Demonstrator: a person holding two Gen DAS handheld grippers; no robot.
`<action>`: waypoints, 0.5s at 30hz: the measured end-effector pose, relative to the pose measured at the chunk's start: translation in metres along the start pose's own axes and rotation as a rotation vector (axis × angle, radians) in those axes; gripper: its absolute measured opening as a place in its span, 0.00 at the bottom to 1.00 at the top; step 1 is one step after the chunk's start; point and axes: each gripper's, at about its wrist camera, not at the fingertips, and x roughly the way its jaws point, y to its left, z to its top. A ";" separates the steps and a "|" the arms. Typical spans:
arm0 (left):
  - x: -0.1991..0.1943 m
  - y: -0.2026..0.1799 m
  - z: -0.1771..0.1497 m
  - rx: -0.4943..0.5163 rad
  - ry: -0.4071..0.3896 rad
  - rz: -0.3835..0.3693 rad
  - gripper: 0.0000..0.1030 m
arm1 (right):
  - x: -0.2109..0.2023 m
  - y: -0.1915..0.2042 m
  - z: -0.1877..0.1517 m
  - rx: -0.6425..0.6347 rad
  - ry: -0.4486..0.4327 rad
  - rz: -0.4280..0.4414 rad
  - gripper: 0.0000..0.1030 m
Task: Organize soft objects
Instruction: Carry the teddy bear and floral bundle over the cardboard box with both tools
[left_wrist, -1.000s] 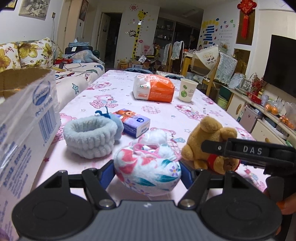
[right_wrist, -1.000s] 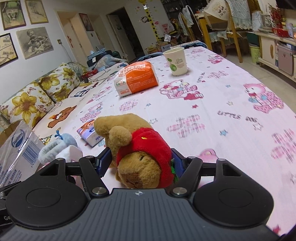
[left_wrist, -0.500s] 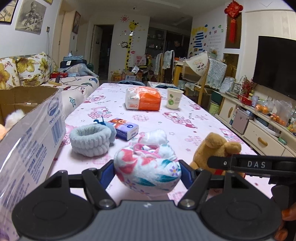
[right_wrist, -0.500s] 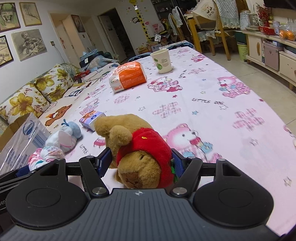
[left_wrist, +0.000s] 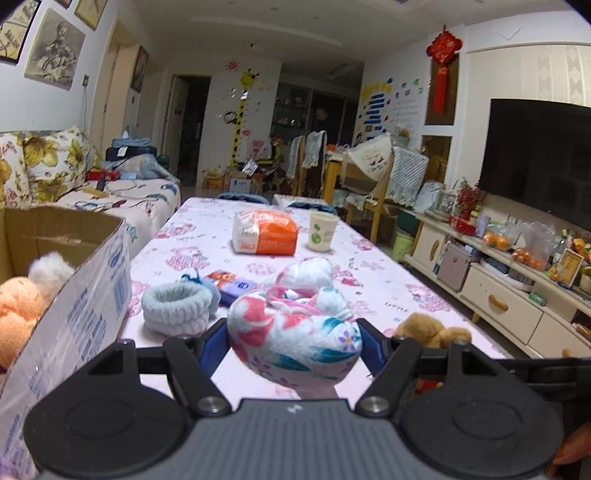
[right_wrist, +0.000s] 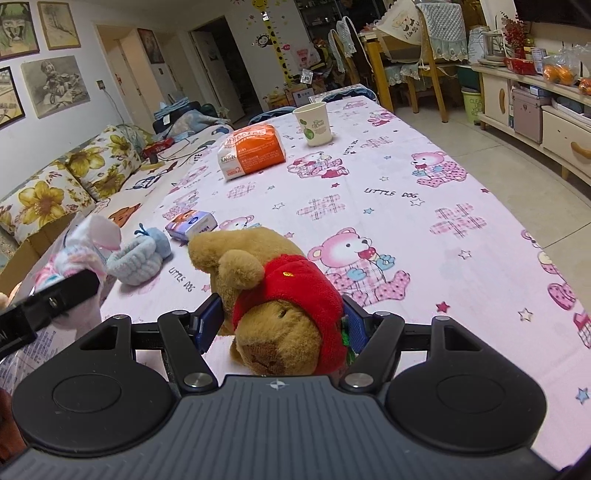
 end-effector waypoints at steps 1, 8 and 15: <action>-0.001 0.000 0.000 0.003 -0.008 -0.008 0.69 | 0.001 0.000 0.000 0.000 -0.001 -0.002 0.81; -0.015 -0.002 0.006 0.052 -0.094 -0.037 0.69 | -0.002 0.002 0.002 -0.002 -0.019 0.003 0.81; -0.028 0.017 0.016 0.012 -0.172 -0.003 0.69 | -0.007 0.018 0.005 -0.040 -0.068 0.046 0.81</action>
